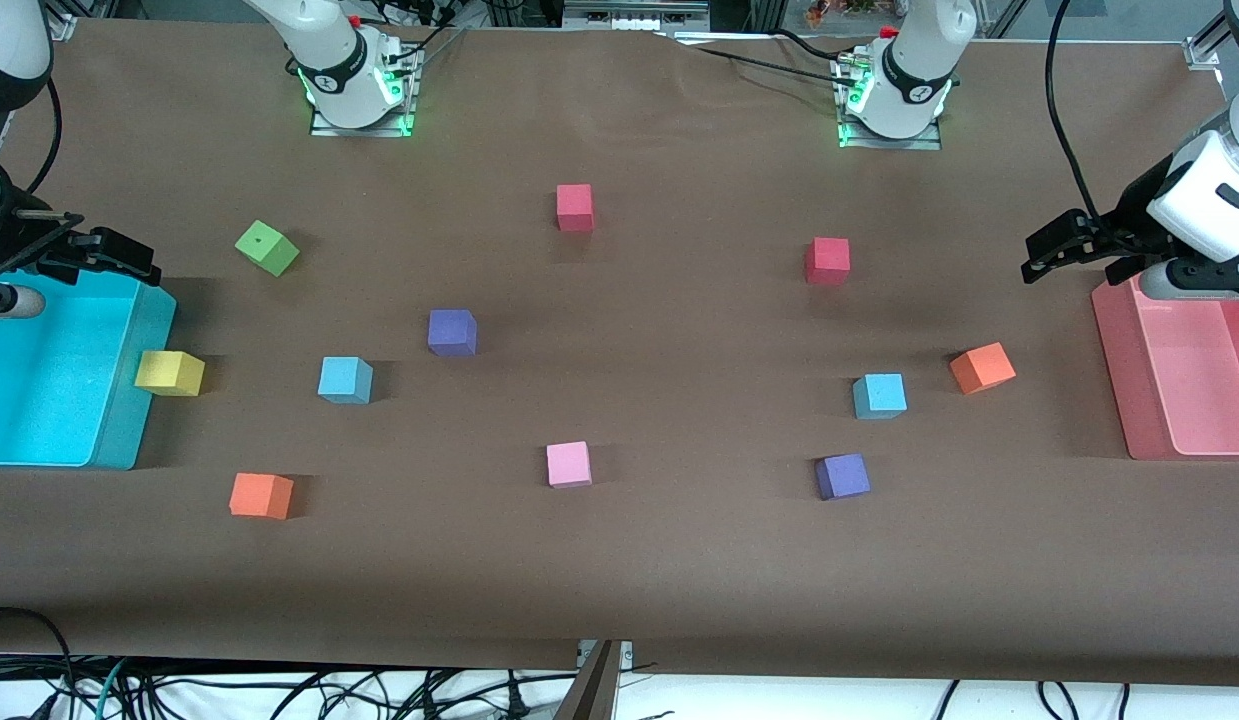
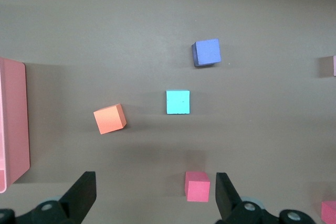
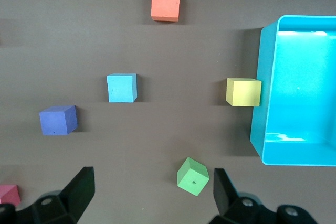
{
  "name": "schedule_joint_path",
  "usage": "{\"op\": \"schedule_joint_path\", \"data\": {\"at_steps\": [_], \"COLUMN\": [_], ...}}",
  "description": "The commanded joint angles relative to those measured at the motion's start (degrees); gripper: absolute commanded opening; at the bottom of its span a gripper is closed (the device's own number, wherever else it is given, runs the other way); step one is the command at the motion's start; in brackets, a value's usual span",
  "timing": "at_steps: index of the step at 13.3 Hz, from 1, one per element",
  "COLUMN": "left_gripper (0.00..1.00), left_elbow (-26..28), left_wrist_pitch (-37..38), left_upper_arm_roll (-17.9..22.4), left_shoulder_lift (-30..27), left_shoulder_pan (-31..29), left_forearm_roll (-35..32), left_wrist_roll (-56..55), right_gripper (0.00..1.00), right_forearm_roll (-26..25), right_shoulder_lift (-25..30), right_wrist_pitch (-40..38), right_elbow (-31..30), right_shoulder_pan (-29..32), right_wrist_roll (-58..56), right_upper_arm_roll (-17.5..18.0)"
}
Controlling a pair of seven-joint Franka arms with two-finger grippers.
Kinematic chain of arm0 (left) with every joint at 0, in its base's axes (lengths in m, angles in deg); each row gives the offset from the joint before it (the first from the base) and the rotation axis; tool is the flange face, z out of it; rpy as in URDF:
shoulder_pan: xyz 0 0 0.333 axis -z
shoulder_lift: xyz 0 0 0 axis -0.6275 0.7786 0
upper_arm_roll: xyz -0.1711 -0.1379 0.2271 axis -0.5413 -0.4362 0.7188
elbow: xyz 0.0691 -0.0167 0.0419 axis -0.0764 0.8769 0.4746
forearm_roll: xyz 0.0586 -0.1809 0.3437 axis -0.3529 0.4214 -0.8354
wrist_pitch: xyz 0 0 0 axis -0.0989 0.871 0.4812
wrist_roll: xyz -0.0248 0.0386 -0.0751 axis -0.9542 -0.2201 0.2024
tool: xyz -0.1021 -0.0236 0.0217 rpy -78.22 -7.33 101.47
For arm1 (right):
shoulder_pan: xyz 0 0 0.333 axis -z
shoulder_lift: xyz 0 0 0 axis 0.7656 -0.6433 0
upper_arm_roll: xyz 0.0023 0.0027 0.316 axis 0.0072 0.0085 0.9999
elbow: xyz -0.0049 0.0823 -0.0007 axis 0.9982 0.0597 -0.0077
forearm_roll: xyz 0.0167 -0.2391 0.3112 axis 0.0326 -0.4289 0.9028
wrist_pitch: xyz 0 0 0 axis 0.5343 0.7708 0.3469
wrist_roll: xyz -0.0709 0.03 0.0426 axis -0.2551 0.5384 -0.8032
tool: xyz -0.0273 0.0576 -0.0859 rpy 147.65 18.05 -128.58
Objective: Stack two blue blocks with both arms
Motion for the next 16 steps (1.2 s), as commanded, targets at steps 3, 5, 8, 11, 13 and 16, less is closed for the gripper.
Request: {"op": "schedule_joint_path", "data": {"at_steps": [3, 5, 8, 11, 13, 16], "left_gripper": [1.0, 1.0, 1.0, 1.0, 1.0, 1.0], "left_elbow": [-1.7, -1.7, -1.7, -2.5, -2.5, -2.5], "left_wrist_pitch": [1.7, 1.7, 1.7, 2.3, 2.5, 2.7], "left_upper_arm_roll": [-0.2, -0.2, -0.4, -0.3, -0.3, -0.2], "left_shoulder_lift": [0.2, 0.2, 0.1, 0.1, 0.2, 0.2], "left_shoulder_pan": [-0.3, -0.3, -0.3, -0.3, -0.3, -0.3], "left_forearm_roll": [-0.8, -0.8, -0.8, -0.8, -0.8, -0.9], "left_wrist_roll": [0.7, 0.8, 0.7, 0.8, 0.8, 0.9], "right_gripper": [1.0, 1.0, 1.0, 1.0, 1.0, 1.0], "right_forearm_roll": [-0.6, -0.6, -0.6, -0.6, -0.6, -0.6], "right_shoulder_lift": [0.8, 0.8, 0.8, 0.9, 0.9, 0.8], "right_wrist_pitch": [-0.2, -0.2, -0.3, -0.5, -1.0, -1.0], "right_elbow": [-0.7, -0.7, -0.7, -0.7, -0.7, -0.7], "right_shoulder_pan": [0.5, 0.5, 0.5, 0.5, 0.5, 0.5], "right_wrist_roll": [-0.2, -0.2, -0.2, -0.2, -0.1, -0.1], "right_upper_arm_roll": [0.7, 0.7, 0.7, 0.7, 0.7, 0.7]}}
